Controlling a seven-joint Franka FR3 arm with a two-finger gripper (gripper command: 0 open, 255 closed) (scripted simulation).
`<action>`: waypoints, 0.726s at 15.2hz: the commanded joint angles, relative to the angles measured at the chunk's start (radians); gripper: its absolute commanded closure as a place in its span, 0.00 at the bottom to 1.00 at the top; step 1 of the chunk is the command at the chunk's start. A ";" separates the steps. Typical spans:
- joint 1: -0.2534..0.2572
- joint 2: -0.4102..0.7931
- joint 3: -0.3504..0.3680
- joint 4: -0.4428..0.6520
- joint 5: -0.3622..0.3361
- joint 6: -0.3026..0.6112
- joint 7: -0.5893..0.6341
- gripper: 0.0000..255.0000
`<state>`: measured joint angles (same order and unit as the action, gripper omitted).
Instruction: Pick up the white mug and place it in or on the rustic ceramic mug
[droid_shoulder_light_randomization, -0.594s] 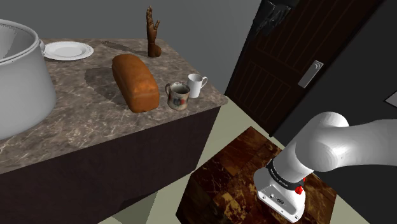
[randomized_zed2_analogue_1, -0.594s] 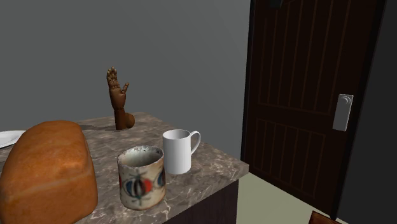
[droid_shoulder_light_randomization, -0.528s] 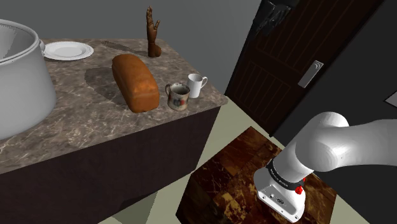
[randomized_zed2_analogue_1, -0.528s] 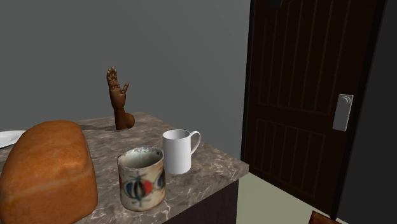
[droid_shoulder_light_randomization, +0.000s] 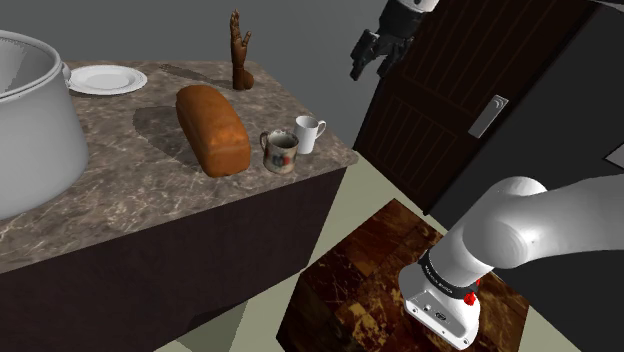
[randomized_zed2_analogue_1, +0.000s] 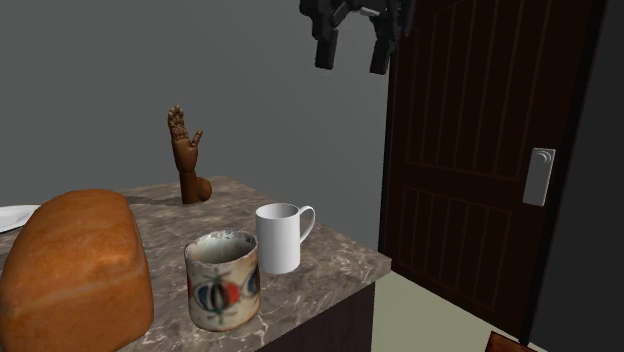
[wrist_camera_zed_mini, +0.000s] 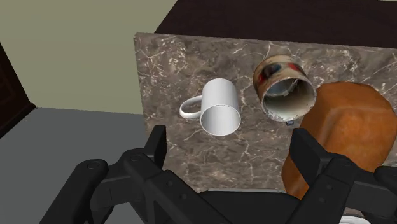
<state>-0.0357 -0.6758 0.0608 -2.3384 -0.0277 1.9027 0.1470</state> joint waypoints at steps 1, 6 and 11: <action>-0.013 0.058 0.025 -0.009 0.001 0.060 0.059 0.00; -0.045 0.219 0.086 0.002 -0.014 0.187 0.206 0.00; -0.080 0.401 0.138 0.051 -0.055 0.293 0.363 0.00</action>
<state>-0.1077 -0.3218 0.1875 -2.3049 -0.0715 2.1714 0.4734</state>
